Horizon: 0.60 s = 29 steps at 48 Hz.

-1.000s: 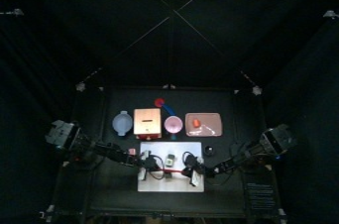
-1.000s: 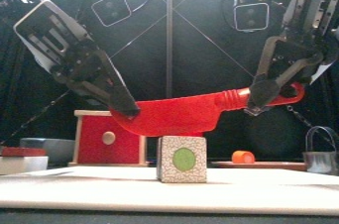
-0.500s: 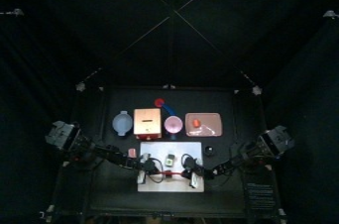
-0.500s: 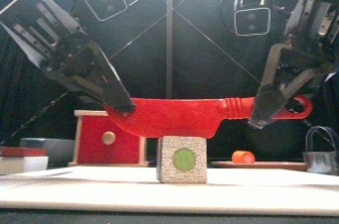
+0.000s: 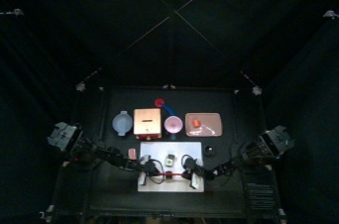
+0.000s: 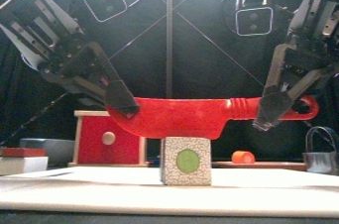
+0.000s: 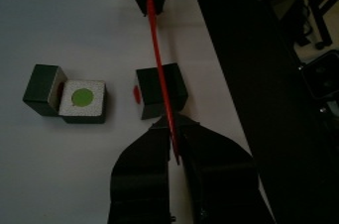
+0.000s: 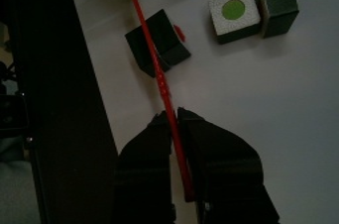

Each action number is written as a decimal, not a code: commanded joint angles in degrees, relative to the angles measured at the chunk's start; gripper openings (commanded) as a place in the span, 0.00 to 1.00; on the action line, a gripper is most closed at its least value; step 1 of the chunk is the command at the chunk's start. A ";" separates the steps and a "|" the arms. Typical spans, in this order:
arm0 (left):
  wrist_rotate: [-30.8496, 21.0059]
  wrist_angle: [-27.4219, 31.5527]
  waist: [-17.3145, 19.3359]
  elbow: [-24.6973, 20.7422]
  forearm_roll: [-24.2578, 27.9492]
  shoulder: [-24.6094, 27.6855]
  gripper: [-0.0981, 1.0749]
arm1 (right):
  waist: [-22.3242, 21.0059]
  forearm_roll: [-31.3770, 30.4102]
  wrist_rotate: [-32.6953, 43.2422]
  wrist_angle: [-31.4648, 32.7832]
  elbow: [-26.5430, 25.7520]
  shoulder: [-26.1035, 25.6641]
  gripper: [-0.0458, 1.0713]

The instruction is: Cut sushi roll

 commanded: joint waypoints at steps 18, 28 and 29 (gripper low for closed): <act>0.18 0.26 -1.85 -0.97 -0.18 1.49 0.44 | -5.63 -1.41 0.44 0.88 0.00 -3.69 0.21; 0.26 0.35 -1.85 -0.88 -0.18 1.58 0.44 | -5.98 -0.97 0.53 0.44 0.26 -3.25 0.21; 0.26 0.35 -1.93 -0.97 -0.18 1.58 0.44 | -5.98 -0.79 0.70 0.35 0.35 -2.81 0.21</act>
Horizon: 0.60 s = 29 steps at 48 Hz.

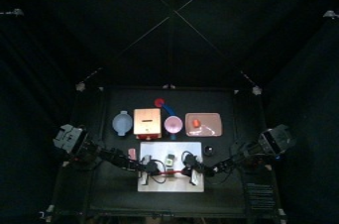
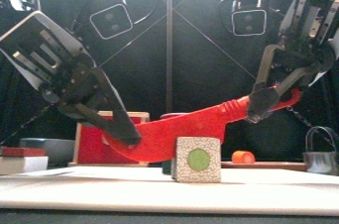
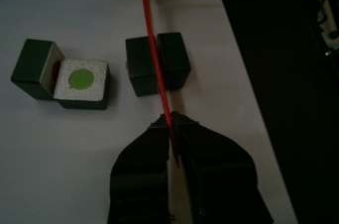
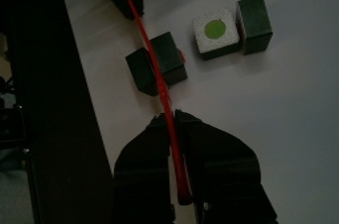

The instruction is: Cut sushi roll

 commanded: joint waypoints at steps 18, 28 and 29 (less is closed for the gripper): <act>0.09 0.26 -2.37 -0.79 -2.37 1.14 0.44 | -1.23 6.42 0.97 -1.32 -1.58 9.23 0.21; 0.26 0.62 -3.87 -1.41 -2.64 0.53 0.44 | 0.70 7.56 0.53 -0.35 -1.58 6.42 0.21; 0.26 0.62 -3.96 -1.49 -2.64 0.44 0.44 | 0.79 7.65 0.53 -0.09 -1.49 6.06 0.21</act>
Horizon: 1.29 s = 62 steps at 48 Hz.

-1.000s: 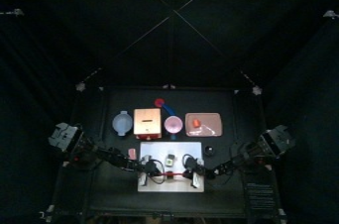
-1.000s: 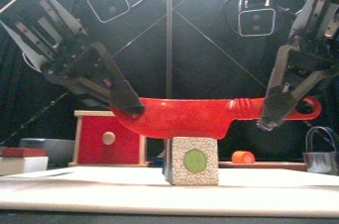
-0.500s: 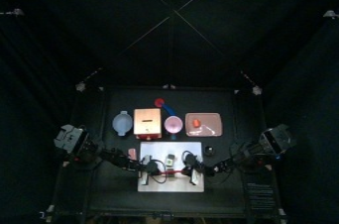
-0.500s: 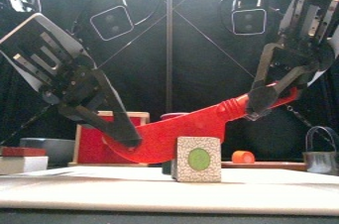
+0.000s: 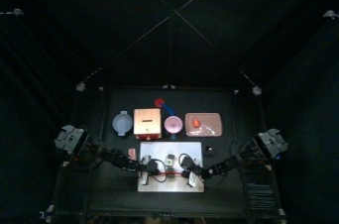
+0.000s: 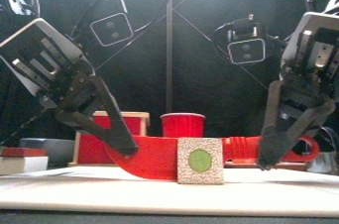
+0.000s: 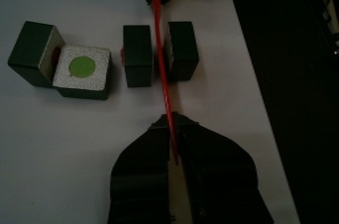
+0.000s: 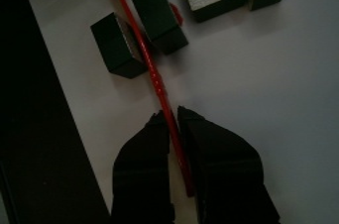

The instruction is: Cut sushi roll

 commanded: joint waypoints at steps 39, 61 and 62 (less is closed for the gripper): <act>0.70 0.18 -1.76 -0.35 1.32 -9.05 0.81 | 0.18 -0.97 0.44 5.80 2.81 -11.87 0.21; 0.62 -6.06 -0.88 2.29 4.39 -12.30 0.82 | 0.53 -0.26 0.53 5.89 6.33 -15.91 0.21; 0.70 -6.42 -0.79 2.46 4.39 -12.39 0.82 | 0.62 -0.18 0.44 5.89 6.42 -15.91 0.21</act>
